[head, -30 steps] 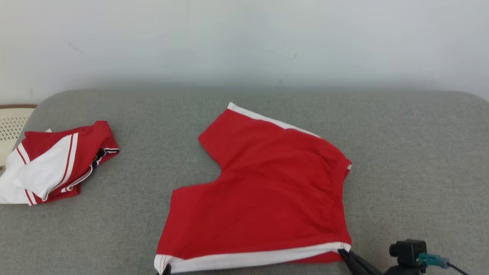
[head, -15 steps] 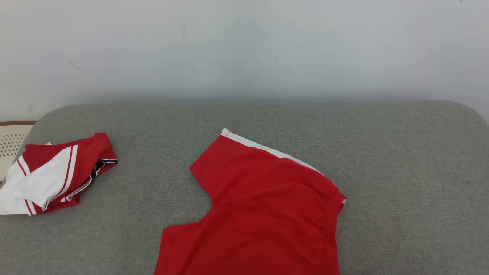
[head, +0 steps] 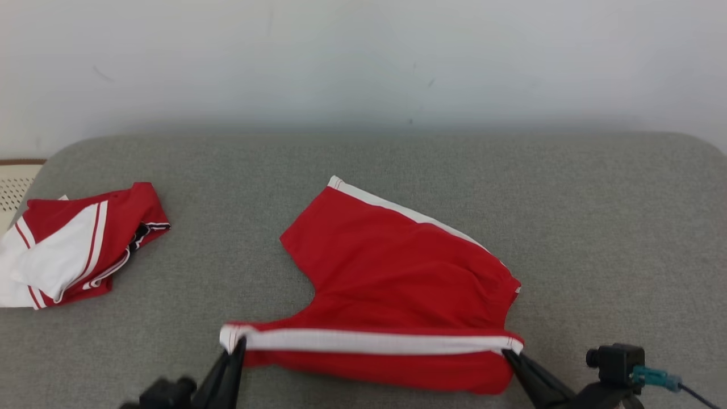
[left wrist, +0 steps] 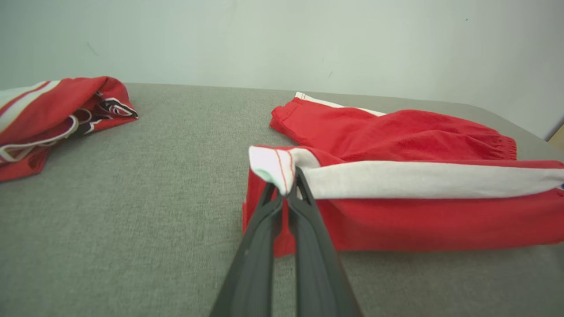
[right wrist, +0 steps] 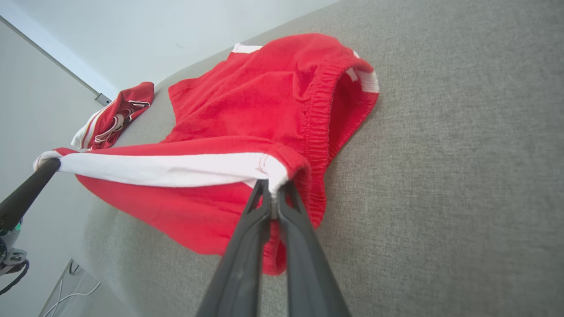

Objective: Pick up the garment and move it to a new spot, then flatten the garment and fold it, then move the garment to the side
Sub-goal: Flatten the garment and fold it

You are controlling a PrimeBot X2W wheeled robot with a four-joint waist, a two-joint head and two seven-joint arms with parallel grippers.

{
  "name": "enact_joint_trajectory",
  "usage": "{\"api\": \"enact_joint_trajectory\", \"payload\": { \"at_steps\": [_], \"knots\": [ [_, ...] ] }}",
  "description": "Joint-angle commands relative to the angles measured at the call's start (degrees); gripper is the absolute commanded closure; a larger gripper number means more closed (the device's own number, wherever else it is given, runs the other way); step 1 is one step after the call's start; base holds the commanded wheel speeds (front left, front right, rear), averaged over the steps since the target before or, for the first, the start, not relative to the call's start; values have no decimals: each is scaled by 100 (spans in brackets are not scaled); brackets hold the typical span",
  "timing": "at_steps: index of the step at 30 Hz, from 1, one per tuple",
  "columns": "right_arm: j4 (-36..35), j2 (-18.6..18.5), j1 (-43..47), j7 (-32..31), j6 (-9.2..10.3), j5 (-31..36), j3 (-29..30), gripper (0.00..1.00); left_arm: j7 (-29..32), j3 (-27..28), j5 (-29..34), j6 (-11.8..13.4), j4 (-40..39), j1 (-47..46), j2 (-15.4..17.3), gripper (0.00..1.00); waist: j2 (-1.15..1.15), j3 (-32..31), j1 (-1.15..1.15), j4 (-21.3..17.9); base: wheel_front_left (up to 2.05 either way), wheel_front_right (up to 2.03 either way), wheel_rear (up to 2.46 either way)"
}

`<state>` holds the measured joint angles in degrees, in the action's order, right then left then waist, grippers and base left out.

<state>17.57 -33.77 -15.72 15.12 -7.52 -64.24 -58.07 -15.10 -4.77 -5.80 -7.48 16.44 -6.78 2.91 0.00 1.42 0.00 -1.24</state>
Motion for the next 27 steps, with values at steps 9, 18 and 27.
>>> {"api": "enact_joint_trajectory", "payload": {
  "at_steps": [9, 18, 27],
  "knots": [
    [-94, 285, -565, 1, 5, 433, 892, 100, -8, -293, 207, 4, 455, -1692, 204, 100, 0, 891, 0, -130, 0, 0, 0],
    [-135, 704, -1072, 1, 5, 879, 1418, 100, -8, -515, 474, 15, 1374, -3247, 159, 100, 0, 1689, 0, -385, 0, 0, 0],
    [-85, 1183, -1518, 1, 5, 1222, 1729, 100, -8, -753, 718, 215, 2375, -4630, 263, 100, 0, 2338, 0, -838, 0, 0, 0]
  ]
}}
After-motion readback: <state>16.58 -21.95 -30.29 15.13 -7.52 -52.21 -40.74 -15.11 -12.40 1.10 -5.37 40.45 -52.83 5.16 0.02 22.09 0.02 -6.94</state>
